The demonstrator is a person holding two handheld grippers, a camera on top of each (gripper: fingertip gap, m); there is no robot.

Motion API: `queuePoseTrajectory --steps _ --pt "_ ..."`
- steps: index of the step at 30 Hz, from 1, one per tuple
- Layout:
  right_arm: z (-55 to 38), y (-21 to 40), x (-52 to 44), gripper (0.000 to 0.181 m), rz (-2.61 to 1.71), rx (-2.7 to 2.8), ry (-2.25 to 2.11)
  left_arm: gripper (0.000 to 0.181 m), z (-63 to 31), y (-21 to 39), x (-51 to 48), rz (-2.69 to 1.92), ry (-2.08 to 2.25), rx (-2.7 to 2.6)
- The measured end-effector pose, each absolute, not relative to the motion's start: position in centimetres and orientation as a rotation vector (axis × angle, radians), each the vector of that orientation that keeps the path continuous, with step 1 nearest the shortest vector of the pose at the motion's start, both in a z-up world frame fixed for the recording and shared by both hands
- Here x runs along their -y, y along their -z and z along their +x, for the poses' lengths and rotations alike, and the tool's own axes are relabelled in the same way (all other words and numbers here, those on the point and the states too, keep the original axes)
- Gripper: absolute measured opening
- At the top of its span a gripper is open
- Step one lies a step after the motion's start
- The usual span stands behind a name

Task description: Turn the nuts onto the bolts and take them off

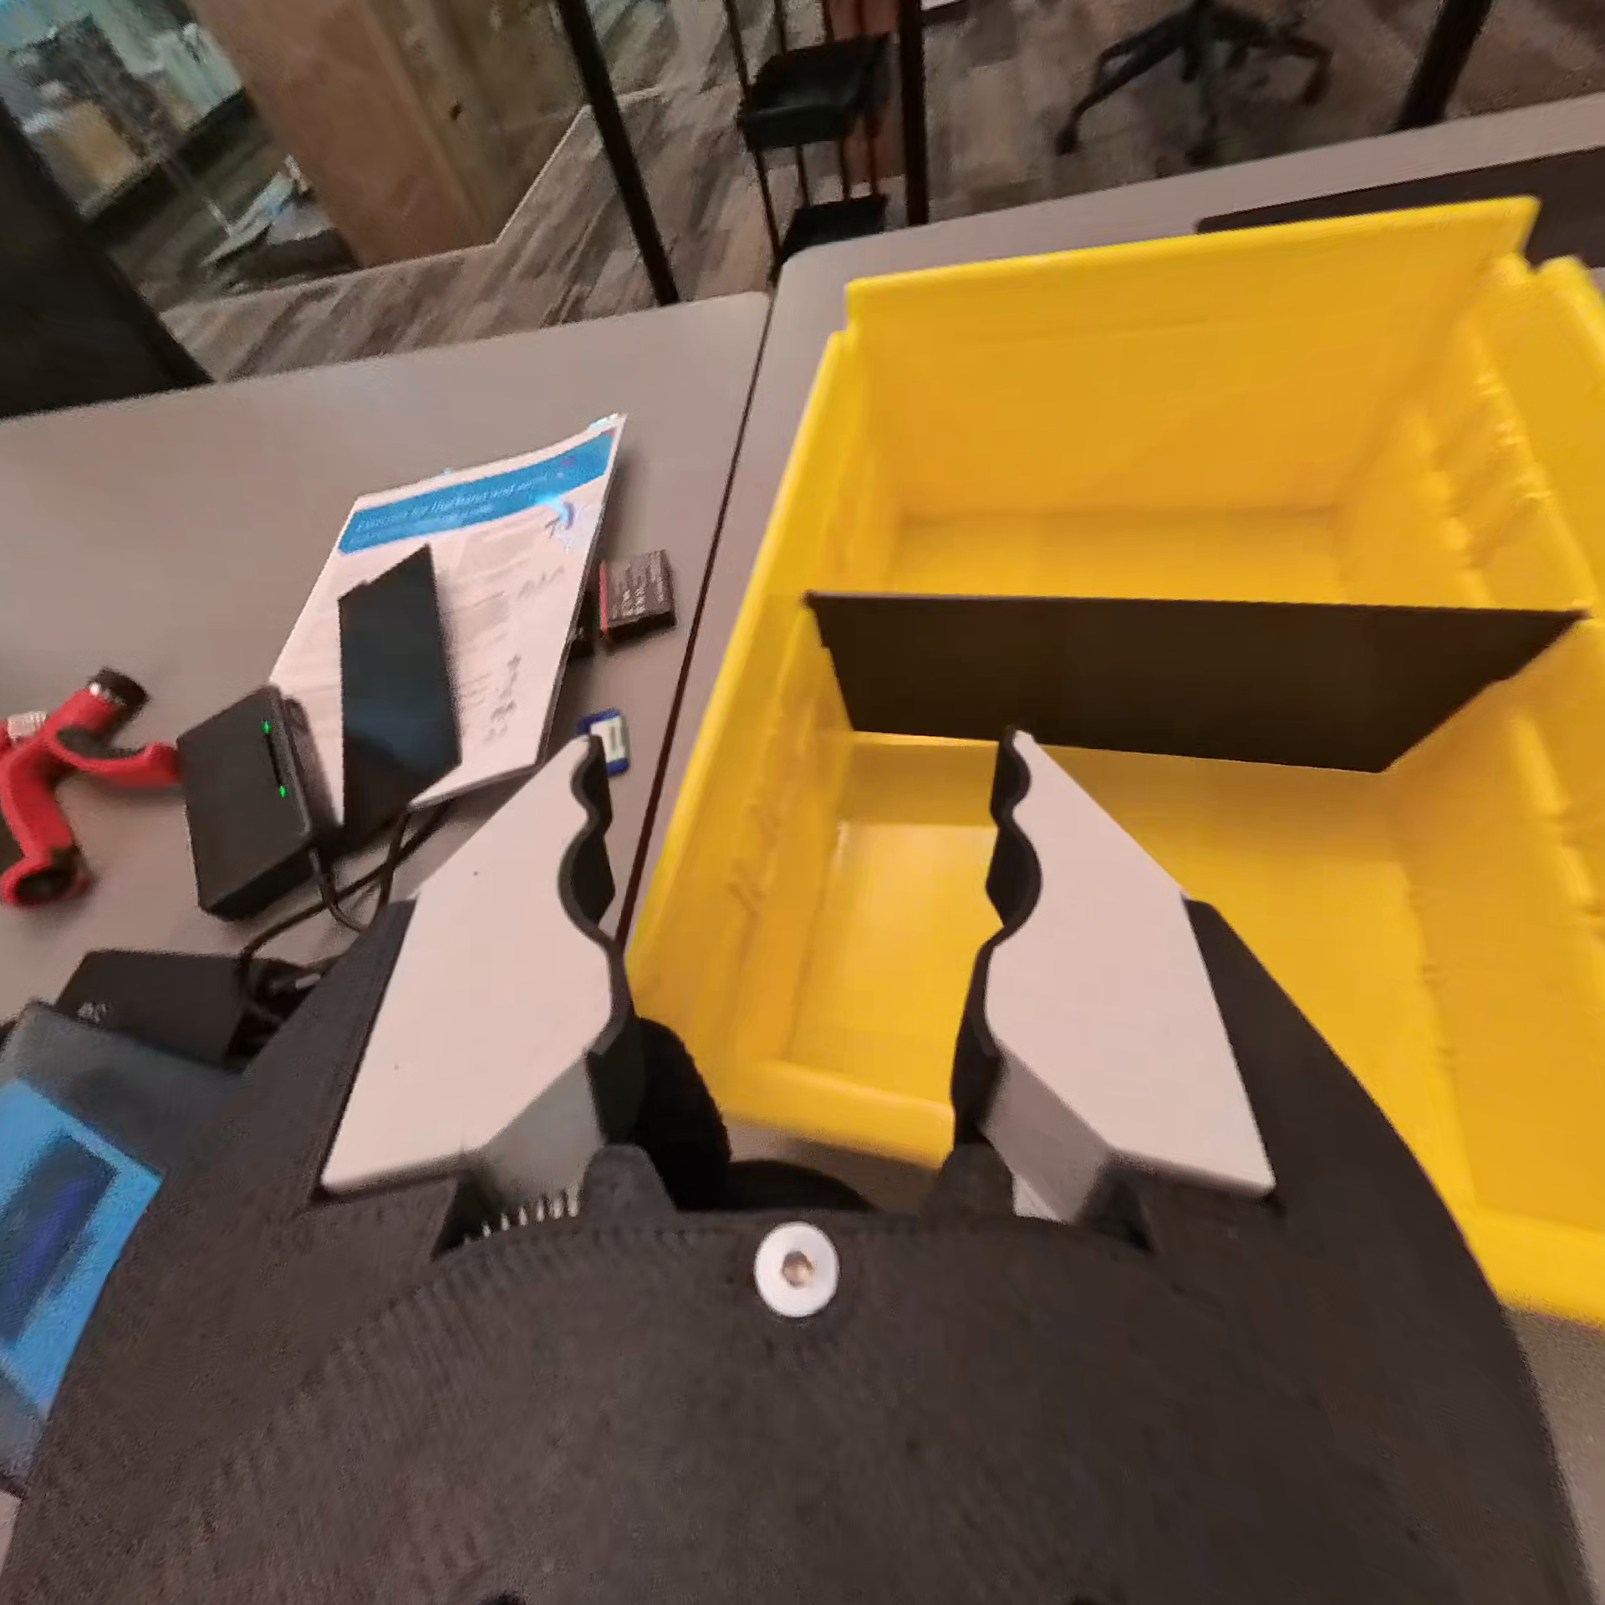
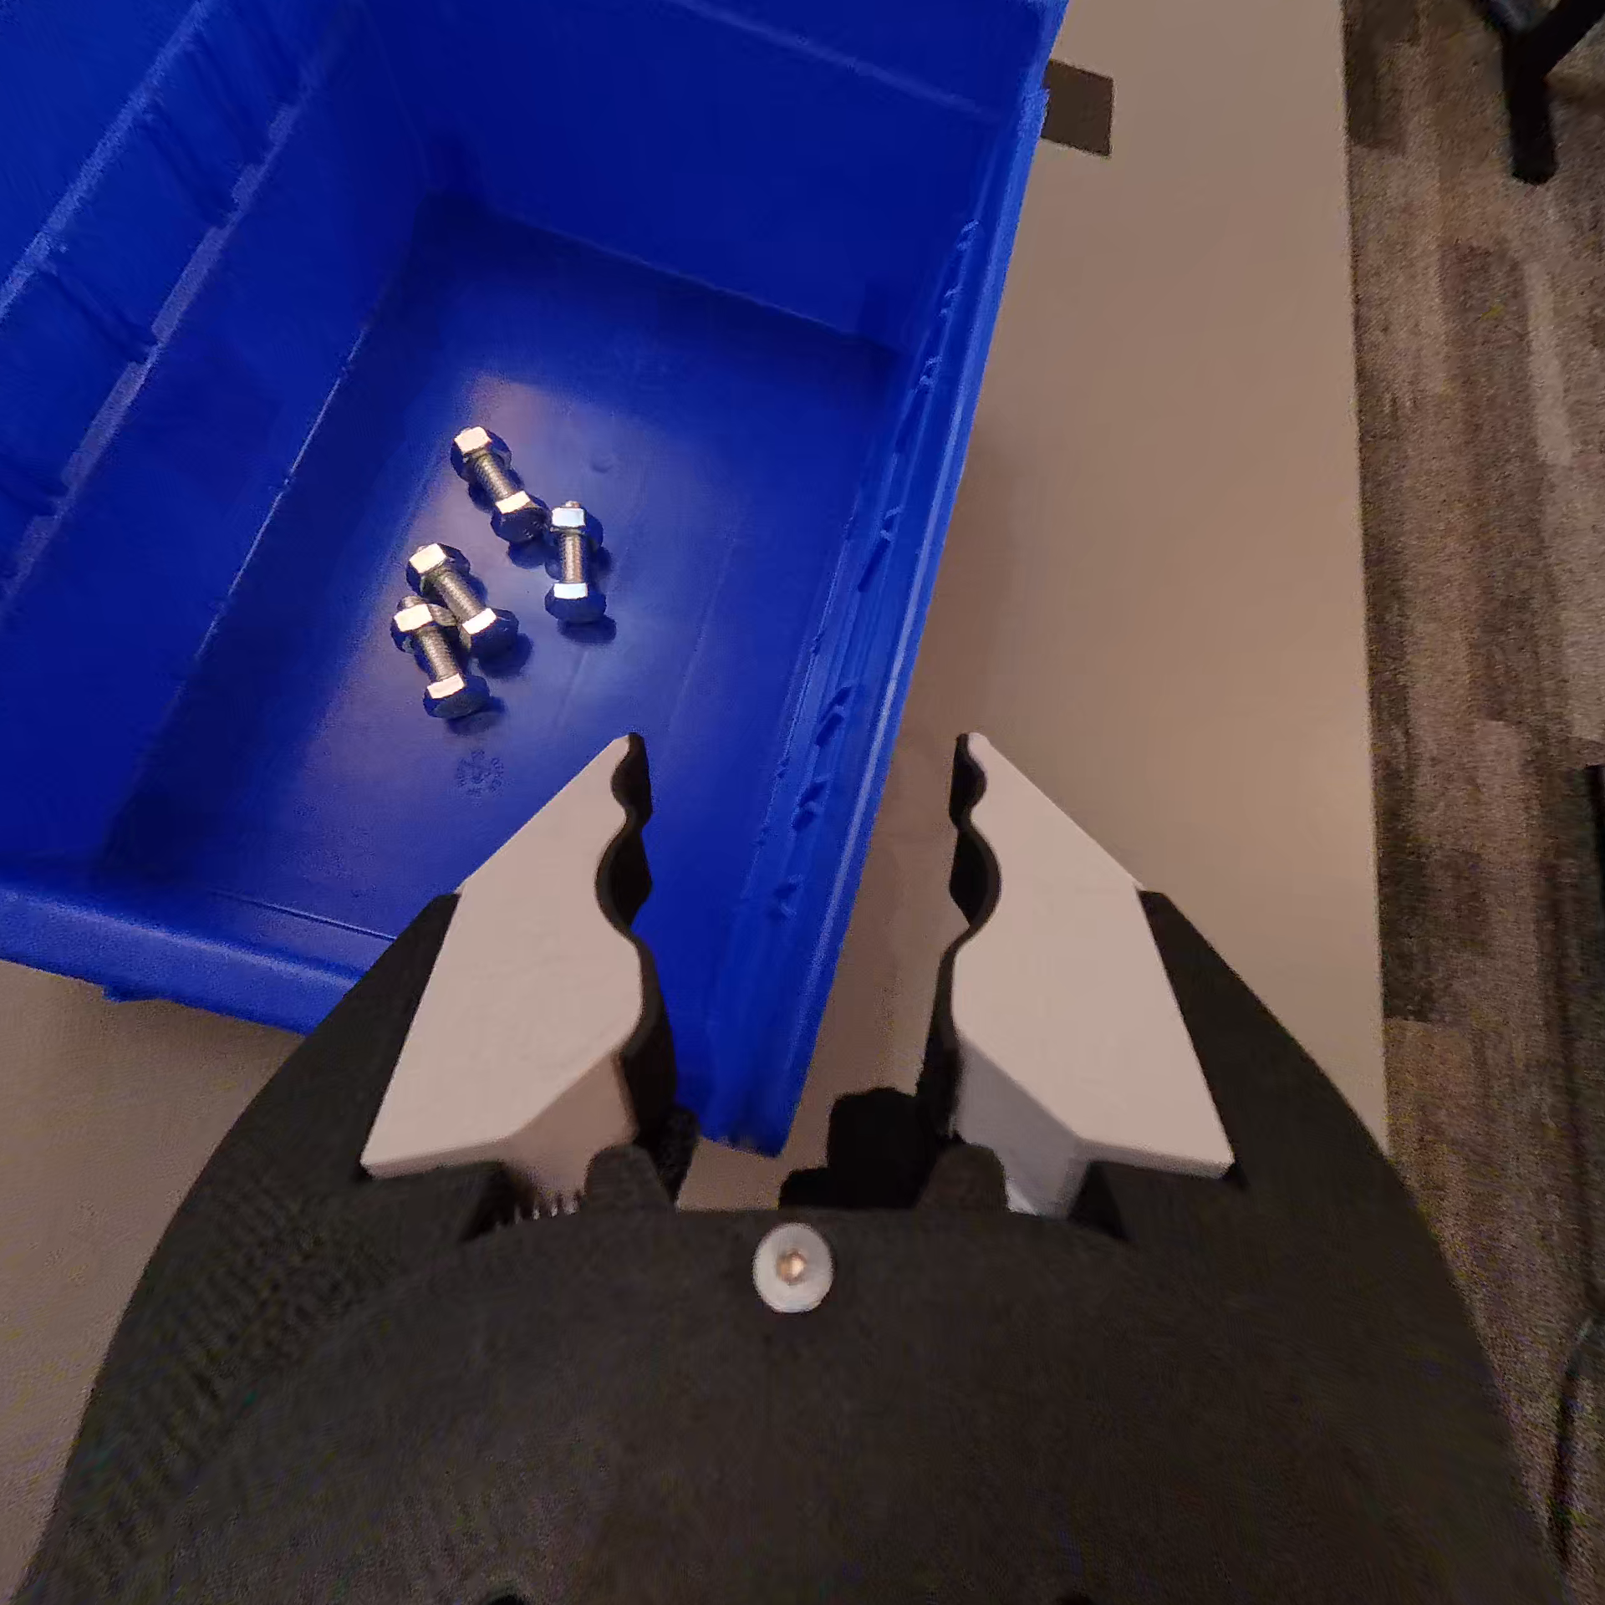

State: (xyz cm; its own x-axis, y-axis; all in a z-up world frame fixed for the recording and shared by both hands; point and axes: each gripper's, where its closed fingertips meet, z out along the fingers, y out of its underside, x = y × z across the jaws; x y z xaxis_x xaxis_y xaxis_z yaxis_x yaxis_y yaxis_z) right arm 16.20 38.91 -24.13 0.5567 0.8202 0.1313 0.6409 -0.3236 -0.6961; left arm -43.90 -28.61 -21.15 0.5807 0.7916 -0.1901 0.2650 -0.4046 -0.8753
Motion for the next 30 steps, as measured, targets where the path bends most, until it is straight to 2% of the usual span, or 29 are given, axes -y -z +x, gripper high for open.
queuePoseTrajectory --steps 9,13,15,17,19,20,27,30 --pt "15.3 26.4 -38.0 0.058 -2.088 1.196 -0.374 0.079 -45.8 26.5 31.5 -1.955 -0.534 1.074" --pt "15.3 26.6 -37.9 0.051 -2.081 1.184 -0.402 0.06 -45.5 26.7 30.7 -1.885 -0.375 1.093" --pt "15.4 26.6 -37.9 0.049 -2.079 1.181 -0.409 0.042 -45.0 26.7 29.9 -1.874 -0.3 1.064" --pt "15.4 26.6 -37.9 0.047 -2.079 1.175 -0.42 0.035 -44.4 26.7 29.5 -1.885 -0.256 1.042" --pt "15.4 26.6 -38.0 0.043 -2.08 1.169 -0.428 0.012 -43.6 26.6 29.1 -1.907 -0.19 0.996" --pt "15.5 26.6 -37.9 0.04 -2.083 1.168 -0.435 0.007 -43.3 26.6 29.0 -1.919 -0.187 0.982" --pt "15.5 26.9 -37.5 0.028 -2.08 1.159 -0.492 0.008 -42.6 26.6 28.2 -1.977 -0.215 0.902" --pt "15.5 26.9 -37.4 0.027 -2.081 1.148 -0.496 0.021 -42.6 26.6 27.3 -1.933 -0.165 0.915"
